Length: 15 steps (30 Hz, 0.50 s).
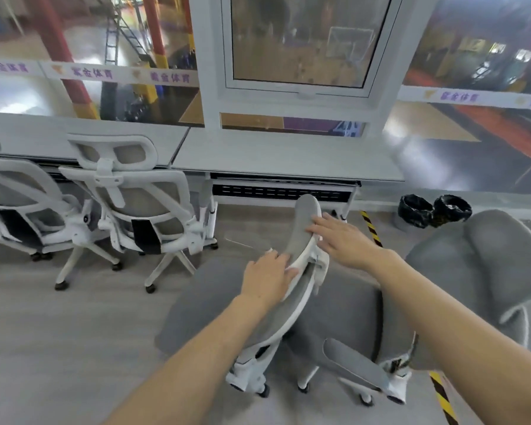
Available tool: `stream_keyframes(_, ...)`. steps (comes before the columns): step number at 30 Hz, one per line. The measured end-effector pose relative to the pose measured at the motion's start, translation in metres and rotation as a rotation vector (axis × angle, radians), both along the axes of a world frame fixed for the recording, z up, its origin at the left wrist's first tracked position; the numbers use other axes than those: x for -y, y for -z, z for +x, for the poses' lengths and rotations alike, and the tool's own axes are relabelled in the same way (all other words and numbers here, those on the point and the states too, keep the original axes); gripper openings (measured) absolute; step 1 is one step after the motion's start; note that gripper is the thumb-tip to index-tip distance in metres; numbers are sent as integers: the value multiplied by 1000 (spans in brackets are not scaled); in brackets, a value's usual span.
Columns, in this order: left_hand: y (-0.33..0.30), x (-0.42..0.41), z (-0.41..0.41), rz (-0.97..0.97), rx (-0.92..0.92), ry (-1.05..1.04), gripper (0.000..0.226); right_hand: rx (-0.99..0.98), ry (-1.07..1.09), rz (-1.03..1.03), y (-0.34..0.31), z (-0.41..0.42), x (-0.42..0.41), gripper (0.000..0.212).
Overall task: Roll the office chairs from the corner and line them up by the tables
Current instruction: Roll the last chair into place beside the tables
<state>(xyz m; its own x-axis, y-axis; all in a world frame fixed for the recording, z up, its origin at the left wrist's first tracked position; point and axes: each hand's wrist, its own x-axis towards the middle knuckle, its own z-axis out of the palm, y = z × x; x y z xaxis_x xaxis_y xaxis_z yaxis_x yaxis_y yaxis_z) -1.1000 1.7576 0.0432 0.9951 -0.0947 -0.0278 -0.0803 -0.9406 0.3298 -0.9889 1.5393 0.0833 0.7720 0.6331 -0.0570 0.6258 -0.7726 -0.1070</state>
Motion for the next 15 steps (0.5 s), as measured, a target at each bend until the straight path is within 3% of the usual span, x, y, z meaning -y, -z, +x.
stream_keyframes(4, -5, 6, 2, 21, 17, -61, 24, -70, -96, -153, -10, 35, 1, 47)
stream_keyframes(12, -3, 9, -12, -12, 28, -136, 26, -68, -211, -40, -1, 42, 0, 40)
stream_keyframes(15, -4, -1, -22, -3, 30, -136, 16, -10, -223, 15, 14, 35, -1, 40)
